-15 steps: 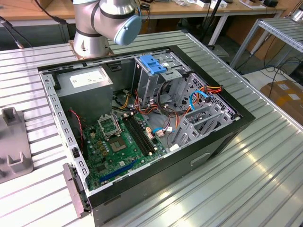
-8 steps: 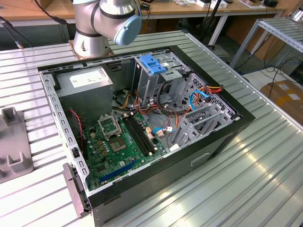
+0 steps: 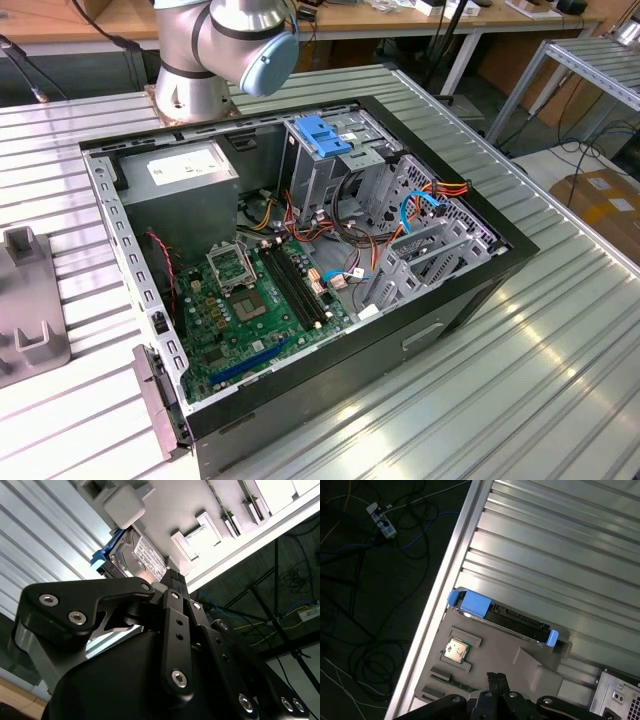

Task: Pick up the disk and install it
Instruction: 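Pick up the disk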

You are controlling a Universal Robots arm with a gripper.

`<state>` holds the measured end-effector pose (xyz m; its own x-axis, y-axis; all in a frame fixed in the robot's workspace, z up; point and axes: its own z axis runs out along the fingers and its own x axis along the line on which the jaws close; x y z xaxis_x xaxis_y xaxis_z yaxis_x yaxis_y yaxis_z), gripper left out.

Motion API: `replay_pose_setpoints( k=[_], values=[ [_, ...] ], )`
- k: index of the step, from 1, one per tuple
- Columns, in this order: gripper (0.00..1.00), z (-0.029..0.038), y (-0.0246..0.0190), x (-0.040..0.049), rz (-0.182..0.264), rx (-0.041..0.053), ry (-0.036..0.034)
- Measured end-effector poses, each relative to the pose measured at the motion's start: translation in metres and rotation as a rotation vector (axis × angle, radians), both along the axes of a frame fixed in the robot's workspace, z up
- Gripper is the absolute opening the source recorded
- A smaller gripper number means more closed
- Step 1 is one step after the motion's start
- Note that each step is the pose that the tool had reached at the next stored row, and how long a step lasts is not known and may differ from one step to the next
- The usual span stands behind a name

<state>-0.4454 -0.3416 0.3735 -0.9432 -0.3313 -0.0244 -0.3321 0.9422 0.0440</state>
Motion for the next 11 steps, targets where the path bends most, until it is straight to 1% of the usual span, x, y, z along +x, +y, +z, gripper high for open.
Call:
replay_pose_setpoints(
  k=[11],
  values=[
    [0.10,0.0000,0.0016,0.0000,0.030,0.0000,0.0000]
  ],
)
